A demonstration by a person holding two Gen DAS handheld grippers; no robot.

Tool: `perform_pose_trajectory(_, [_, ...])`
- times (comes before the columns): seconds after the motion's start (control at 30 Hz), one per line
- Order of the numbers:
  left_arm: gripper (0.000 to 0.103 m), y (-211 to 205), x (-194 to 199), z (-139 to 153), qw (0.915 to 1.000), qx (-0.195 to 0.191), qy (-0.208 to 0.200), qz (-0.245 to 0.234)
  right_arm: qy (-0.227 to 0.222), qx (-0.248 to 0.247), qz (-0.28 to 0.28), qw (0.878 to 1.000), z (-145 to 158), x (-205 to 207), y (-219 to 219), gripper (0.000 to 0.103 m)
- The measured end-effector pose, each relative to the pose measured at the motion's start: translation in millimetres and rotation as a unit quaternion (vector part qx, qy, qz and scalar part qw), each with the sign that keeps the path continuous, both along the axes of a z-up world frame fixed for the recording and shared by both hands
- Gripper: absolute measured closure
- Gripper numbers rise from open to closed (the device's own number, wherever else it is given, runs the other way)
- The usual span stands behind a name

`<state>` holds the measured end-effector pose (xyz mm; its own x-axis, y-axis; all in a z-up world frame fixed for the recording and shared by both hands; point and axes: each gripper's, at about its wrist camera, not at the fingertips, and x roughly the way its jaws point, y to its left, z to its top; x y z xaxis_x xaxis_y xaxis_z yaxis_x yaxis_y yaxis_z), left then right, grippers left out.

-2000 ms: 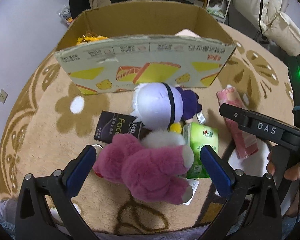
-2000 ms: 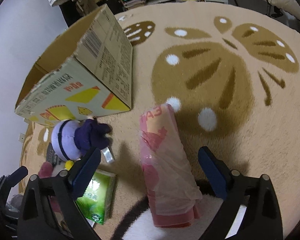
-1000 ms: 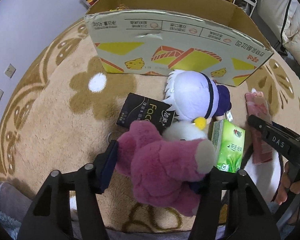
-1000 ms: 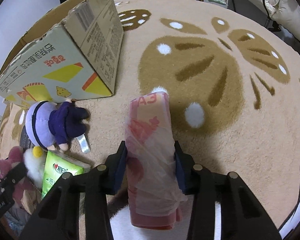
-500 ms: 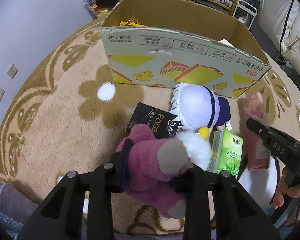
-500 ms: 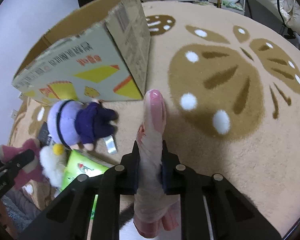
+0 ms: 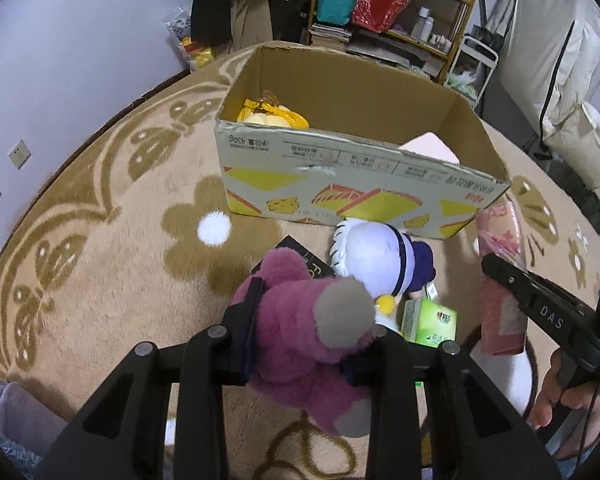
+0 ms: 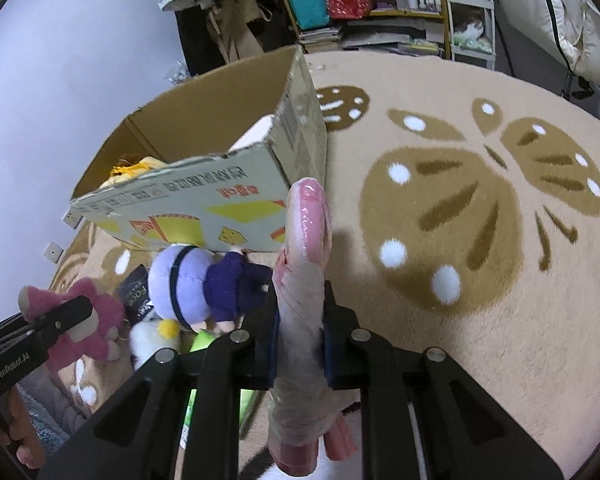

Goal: Organize soft objects
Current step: 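Lift the pink plush and wrapped item and carry both over the box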

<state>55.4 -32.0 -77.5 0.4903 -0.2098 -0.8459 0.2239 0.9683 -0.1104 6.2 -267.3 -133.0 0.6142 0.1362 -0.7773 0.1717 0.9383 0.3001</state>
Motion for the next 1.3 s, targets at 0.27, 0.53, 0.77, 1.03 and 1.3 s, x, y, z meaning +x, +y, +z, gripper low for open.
perform_pose_trajectory(0.27, [0.073,6.5,-2.8,21.9,0.9981,-0.01,-0.06,0.011,-0.036,0.008,0.0,0.999,14.2,-3.9,-1.9,0.085])
perform_pose_trajectory(0.53, [0.073,12.3,-10.2,50.3,0.9906,-0.017,-0.134,0.02,-0.089,0.014,0.0,0.996,40.0,-9.8,-4.0,0.085])
perform_pose_trajectory(0.77, [0.073,20.3,-8.7,76.1,0.9826,-0.03,-0.18,0.033,-0.118,0.015,0.006,0.993,57.3,-15.4,-5.1,0.085])
perform_pose_trajectory(1.03, [0.073,17.4,8.1,104.1,0.9716,-0.028,-0.232,0.034,-0.158,0.005,0.024,0.987,79.9,-9.2,0.2,0.085])
perform_pose_trajectory(1.3, [0.073,3.2,27.6,118.3,0.9664,-0.009,-0.256,0.022,-0.184,-0.009,0.033,0.982,96.0,12.5,4.0,0.085])
